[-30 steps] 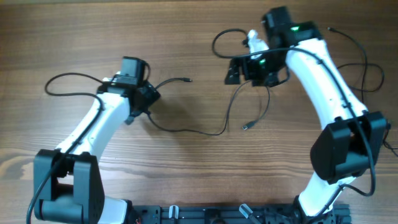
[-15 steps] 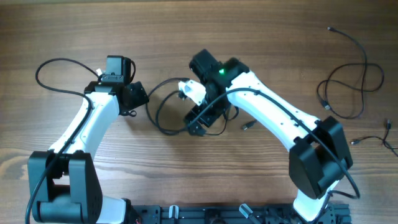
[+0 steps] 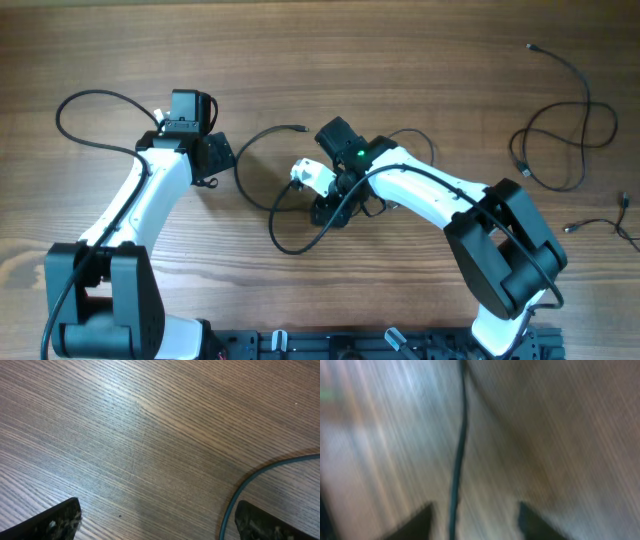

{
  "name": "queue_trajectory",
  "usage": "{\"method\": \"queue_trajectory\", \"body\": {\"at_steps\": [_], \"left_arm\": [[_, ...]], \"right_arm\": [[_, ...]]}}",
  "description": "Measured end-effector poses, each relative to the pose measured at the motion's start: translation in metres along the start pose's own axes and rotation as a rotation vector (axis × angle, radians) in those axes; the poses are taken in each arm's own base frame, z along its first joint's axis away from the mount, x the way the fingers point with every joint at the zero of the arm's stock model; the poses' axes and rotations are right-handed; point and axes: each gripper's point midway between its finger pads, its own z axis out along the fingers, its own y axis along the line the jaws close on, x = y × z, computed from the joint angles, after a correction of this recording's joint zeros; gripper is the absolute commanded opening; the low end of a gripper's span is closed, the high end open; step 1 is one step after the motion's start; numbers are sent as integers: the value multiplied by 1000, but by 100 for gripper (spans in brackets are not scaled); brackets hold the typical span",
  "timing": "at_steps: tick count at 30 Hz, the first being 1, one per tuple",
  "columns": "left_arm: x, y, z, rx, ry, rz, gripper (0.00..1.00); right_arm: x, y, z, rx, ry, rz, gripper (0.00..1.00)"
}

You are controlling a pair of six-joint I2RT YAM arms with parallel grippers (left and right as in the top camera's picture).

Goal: Untangle cables

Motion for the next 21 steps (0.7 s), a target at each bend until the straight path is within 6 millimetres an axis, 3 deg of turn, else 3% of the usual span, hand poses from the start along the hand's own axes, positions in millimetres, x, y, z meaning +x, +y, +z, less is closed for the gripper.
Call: {"method": "queue_trajectory", "body": {"at_steps": [4, 6, 8, 10, 13, 14, 15, 18, 19, 21], "left_arm": [[0, 0, 0, 0, 1, 0, 100], [0, 0, 0, 0, 1, 0, 100], [0, 0, 0, -1, 1, 0, 100], [0, 0, 0, 0, 1, 0, 100], [0, 0, 0, 0, 1, 0, 100], [0, 0, 0, -1, 1, 0, 100], [0, 0, 0, 0, -1, 0, 100], [0, 0, 0, 0, -1, 0, 100], [0, 0, 0, 0, 0, 0, 100], [0, 0, 0, 0, -1, 0, 100]], "right_arm": [[-3, -17, 1, 89, -11, 74, 4], [1, -35, -5, 193, 18, 153, 4], [-9, -62, -25, 349, 4, 207, 4], [-30, -92, -59, 524, -61, 230, 4], [-90, -145, -162, 898, -349, 254, 4], [-114, -162, -213, 1055, -494, 252, 4], [-126, -171, -251, 1160, -600, 261, 4], [-135, -188, -356, 1436, -908, 341, 4], [-135, -187, -384, 1495, -1011, 363, 4], [-131, -184, -420, 1561, -1121, 386, 4]]}}
